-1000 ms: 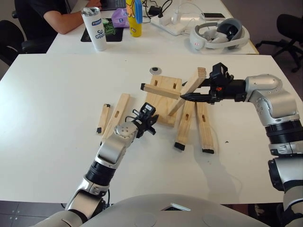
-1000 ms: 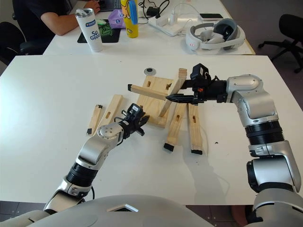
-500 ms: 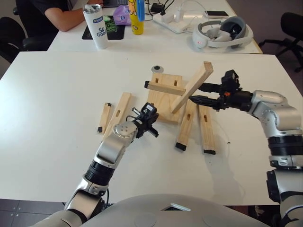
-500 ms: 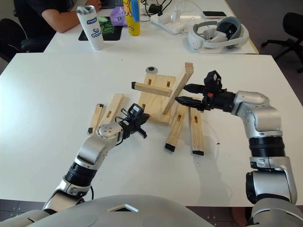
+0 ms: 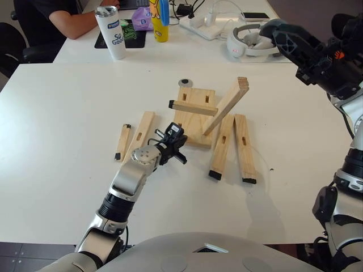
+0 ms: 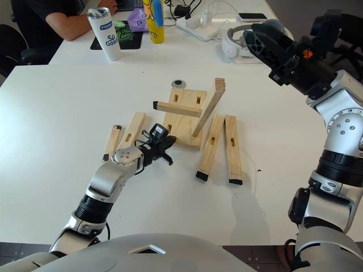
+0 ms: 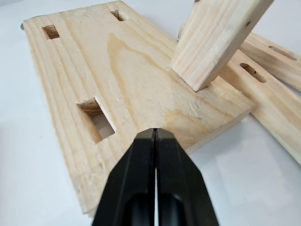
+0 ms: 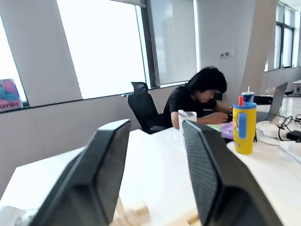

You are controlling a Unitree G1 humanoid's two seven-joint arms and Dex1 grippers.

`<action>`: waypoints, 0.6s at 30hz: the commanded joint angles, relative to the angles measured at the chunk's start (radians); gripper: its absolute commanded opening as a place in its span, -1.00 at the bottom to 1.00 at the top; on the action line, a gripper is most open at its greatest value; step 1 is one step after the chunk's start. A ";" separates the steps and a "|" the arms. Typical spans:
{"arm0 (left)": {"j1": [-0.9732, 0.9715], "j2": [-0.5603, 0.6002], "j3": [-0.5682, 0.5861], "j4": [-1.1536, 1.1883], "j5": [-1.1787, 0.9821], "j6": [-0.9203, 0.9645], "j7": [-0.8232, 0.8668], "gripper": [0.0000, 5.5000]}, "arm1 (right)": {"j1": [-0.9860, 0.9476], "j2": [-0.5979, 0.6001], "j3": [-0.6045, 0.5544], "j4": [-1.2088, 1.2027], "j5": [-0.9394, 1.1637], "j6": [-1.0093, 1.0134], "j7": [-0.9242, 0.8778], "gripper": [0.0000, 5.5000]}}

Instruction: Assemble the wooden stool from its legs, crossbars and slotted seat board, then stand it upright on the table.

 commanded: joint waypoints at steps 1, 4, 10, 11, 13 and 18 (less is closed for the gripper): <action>0.039 0.040 0.010 0.065 0.024 0.060 0.013 -1.00 | 0.040 0.075 0.061 -0.069 -0.011 0.002 -0.073 -0.53; 0.039 0.038 0.010 0.062 0.023 0.066 0.011 -1.00 | 0.035 0.117 0.090 -0.079 -0.037 -0.029 -0.102 -0.71; 0.034 0.030 0.008 0.068 0.022 0.070 0.012 -1.00 | -0.042 0.177 0.132 -0.060 -0.066 -0.054 -0.168 -1.00; 0.033 0.029 0.006 0.069 0.022 0.069 0.012 -1.00 | -0.061 0.184 0.126 -0.066 -0.056 -0.055 -0.181 -1.00; 0.035 0.028 0.006 0.068 0.022 0.070 0.012 -1.00 | -0.109 0.194 0.104 -0.078 -0.035 -0.061 -0.212 -1.00; 0.039 0.027 0.006 0.062 0.020 0.075 0.012 -1.00 | -0.104 0.207 0.126 -0.083 -0.058 -0.070 -0.242 -1.00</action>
